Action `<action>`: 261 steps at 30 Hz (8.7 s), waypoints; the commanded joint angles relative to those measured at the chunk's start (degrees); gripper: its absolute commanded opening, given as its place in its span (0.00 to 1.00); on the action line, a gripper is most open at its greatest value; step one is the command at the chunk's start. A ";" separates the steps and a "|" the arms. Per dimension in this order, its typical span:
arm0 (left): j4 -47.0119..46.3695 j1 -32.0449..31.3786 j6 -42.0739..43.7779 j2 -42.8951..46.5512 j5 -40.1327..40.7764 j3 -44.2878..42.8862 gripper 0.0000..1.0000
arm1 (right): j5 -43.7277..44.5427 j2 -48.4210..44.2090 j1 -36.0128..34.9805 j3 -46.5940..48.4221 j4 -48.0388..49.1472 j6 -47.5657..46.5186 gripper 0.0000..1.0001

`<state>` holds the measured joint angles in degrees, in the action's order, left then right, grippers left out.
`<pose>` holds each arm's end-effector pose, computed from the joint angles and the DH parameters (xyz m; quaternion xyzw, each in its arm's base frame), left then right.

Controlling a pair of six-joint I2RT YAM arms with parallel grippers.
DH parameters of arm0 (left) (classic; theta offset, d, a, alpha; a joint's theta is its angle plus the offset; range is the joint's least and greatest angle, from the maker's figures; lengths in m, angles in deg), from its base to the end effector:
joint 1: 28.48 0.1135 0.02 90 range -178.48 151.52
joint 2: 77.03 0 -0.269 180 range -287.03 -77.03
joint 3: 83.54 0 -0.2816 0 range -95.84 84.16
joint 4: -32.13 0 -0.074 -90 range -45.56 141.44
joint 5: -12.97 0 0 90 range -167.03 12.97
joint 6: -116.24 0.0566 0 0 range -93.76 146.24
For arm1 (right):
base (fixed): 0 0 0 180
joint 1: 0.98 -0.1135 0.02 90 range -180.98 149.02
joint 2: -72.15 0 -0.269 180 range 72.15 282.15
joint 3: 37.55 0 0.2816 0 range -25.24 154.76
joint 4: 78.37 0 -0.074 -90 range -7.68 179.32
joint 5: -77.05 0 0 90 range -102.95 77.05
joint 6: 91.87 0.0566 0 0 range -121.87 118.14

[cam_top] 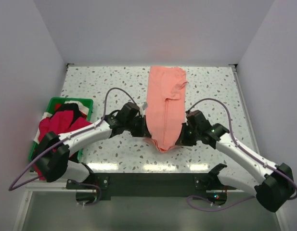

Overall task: Fold and stack the t-shirts
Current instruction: Fold the tshirt

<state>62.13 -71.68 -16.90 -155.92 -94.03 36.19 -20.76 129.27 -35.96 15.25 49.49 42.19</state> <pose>0.2217 -0.2309 0.1914 0.0527 0.9252 -0.3399 0.1602 0.1813 0.1362 0.2098 0.0560 0.9538 0.2335 0.1806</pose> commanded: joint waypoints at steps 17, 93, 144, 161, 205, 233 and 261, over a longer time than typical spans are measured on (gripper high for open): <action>-7.76 8.13 -0.55 -27.01 11.27 -25.59 0.00 | 11.16 31.90 10.90 21.29 21.90 -8.19 0.01; -11.71 17.53 5.35 -51.62 5.66 -44.68 0.00 | 7.99 62.76 17.05 47.32 19.09 -13.21 0.44; -29.21 9.19 -4.50 -26.93 -0.94 -6.71 0.16 | 3.06 33.84 12.57 10.06 27.62 -7.49 0.43; -26.84 10.06 -4.24 -19.39 0.20 -1.44 0.18 | 6.66 26.56 16.61 6.53 21.03 -9.25 0.45; -22.00 10.15 -6.26 -23.25 7.33 -0.55 0.00 | 0.44 29.63 20.30 1.52 26.57 -5.82 0.17; -3.64 1.28 -11.71 19.21 6.36 23.97 0.00 | -13.99 -18.27 16.35 -16.85 1.08 -4.23 0.06; -1.17 15.42 -1.08 -8.37 3.90 -21.62 0.00 | -2.55 24.16 18.72 30.51 9.95 -11.53 0.05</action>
<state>62.50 -57.95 -19.91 -161.89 -88.50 20.39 -22.88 149.34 -18.34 40.95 55.06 32.13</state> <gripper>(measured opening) 0.028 0.072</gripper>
